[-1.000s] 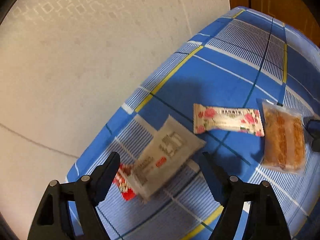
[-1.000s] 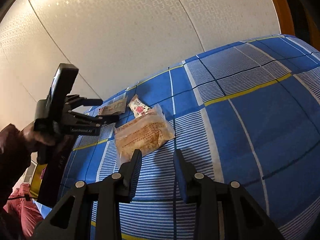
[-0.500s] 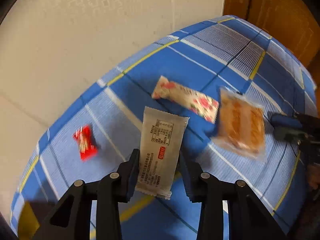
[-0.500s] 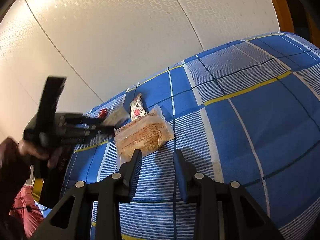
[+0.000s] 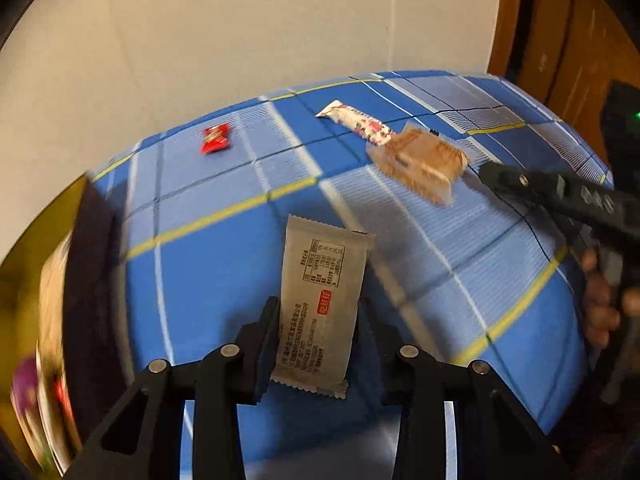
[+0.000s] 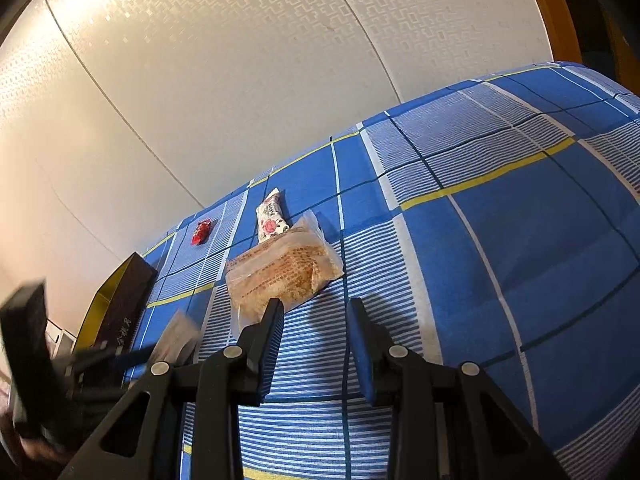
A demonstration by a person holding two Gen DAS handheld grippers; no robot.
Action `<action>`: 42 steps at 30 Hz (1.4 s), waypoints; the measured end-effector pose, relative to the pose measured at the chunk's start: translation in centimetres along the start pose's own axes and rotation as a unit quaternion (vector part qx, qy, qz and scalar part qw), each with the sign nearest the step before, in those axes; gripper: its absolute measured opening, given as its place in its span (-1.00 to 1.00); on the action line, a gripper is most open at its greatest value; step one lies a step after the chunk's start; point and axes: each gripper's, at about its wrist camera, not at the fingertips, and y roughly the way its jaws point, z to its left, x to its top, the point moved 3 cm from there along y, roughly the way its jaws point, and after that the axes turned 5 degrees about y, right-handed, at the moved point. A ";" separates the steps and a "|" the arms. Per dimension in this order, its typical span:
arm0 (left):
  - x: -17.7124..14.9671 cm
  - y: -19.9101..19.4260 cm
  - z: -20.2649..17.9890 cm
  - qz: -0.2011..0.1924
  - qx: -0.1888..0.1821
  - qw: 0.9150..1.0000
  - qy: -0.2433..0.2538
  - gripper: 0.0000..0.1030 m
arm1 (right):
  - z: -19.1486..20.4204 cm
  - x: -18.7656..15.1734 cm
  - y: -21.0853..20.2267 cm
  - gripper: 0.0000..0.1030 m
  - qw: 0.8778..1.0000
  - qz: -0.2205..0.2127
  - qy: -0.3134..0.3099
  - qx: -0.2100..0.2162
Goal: Organize snacks
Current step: 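Grasp the small red candy with the right tool while the left tool holds the white sachet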
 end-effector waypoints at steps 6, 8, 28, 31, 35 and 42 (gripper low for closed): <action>-3.8 -1.9 0.5 -0.031 0.029 0.998 -0.051 -0.25 | -0.1 -0.1 -0.2 -0.36 1.000 -0.003 0.001 -0.006; -4.2 -1.9 0.5 -0.042 0.034 0.996 -0.064 -0.25 | 0.0 -0.1 -0.2 -0.36 1.000 -0.003 0.000 -0.009; -6.9 -2.7 1.4 -0.136 0.006 0.985 -0.109 -0.26 | 11.9 1.7 2.9 -0.36 0.984 0.067 -0.165 -0.008; -7.2 -2.9 1.7 -0.146 -0.004 0.982 -0.117 -0.26 | 14.6 1.9 6.6 -0.36 0.976 0.097 -0.194 -0.008; -7.4 -3.0 2.0 -0.153 -0.015 0.980 -0.126 -0.26 | 17.3 2.4 10.8 -0.36 0.967 0.117 -0.224 -0.021; -7.5 -3.0 2.0 -0.159 -0.021 0.978 -0.131 -0.26 | 19.1 4.4 16.5 -0.31 0.972 0.134 -0.192 -0.040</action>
